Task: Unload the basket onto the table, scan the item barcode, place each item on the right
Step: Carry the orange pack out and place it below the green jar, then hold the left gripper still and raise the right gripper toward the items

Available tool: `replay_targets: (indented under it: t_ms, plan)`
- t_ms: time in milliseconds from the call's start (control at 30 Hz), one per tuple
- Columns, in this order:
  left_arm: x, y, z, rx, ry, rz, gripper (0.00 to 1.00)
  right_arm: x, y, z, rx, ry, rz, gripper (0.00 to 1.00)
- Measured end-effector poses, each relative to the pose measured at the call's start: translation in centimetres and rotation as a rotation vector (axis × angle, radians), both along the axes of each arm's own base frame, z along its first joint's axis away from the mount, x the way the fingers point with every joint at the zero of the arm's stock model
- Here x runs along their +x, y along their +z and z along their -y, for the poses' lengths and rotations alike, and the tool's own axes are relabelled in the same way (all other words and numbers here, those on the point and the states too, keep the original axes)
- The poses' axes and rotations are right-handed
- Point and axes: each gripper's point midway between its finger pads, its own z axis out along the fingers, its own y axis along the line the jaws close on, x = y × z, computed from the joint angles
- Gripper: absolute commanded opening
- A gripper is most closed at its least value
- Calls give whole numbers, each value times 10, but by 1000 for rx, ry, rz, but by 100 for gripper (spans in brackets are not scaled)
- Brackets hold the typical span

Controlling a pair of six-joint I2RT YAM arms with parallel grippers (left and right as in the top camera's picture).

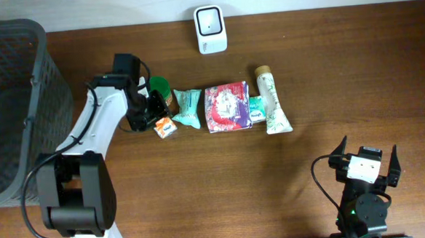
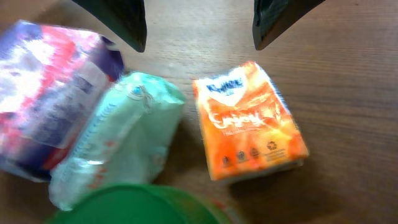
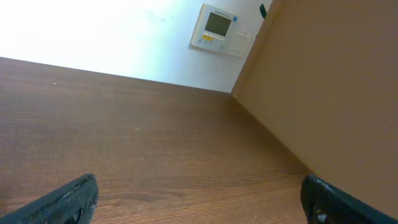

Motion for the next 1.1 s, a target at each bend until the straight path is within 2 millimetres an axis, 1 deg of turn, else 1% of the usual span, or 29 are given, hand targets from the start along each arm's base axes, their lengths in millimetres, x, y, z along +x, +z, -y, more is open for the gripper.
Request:
replay_targets:
  t_ms: [33,100,133,167,233,267,300,367,467,533,567,600,667,733,833,867,933,1033,1100]
  plan:
    - [1,9,1,-6,-7,-3,54,0,0,0,0,0,0,99]
    - [9,40,4,-17,-36,27,56,0,0,0,0,0,0,99]
    - [7,53,4,-14,-47,24,56,0,0,0,0,0,0,99]
    - [5,60,3,-11,-51,20,56,0,0,0,0,0,0,99]
    - [5,83,2,-3,-62,50,58,0,0,0,0,0,0,99]
    - [4,95,2,-2,-67,74,61,0,0,0,0,0,0,99]
    - [0,108,1,-1,-69,99,62,0,0,0,0,0,0,99]
    - [-11,123,-2,9,-78,117,66,0,0,0,0,0,0,99]
    - [-36,155,-8,27,-106,167,71,0,0,0,0,0,0,99]
    - [-49,165,-11,41,-124,174,72,0,0,0,0,0,0,99]
    - [-61,172,-13,48,-131,172,73,0,0,0,0,0,0,99]
    - [-68,178,-15,56,-139,177,74,0,0,0,0,0,0,99]
    - [-85,181,-21,87,-142,147,75,0,0,0,0,0,0,99]
    - [-98,184,-28,121,-139,124,74,0,0,0,0,0,0,99]
    - [-108,186,-34,150,-144,114,75,0,0,0,0,0,0,99]
    - [-117,187,-37,164,-147,91,75,0,0,0,0,0,0,99]
    - [-127,190,-41,182,-146,83,76,0,0,0,0,0,0,99]
    - [-140,202,-45,194,-140,123,76,0,0,0,0,0,0,99]
    - [-152,211,-48,202,-134,163,77,0,0,0,0,0,0,99]
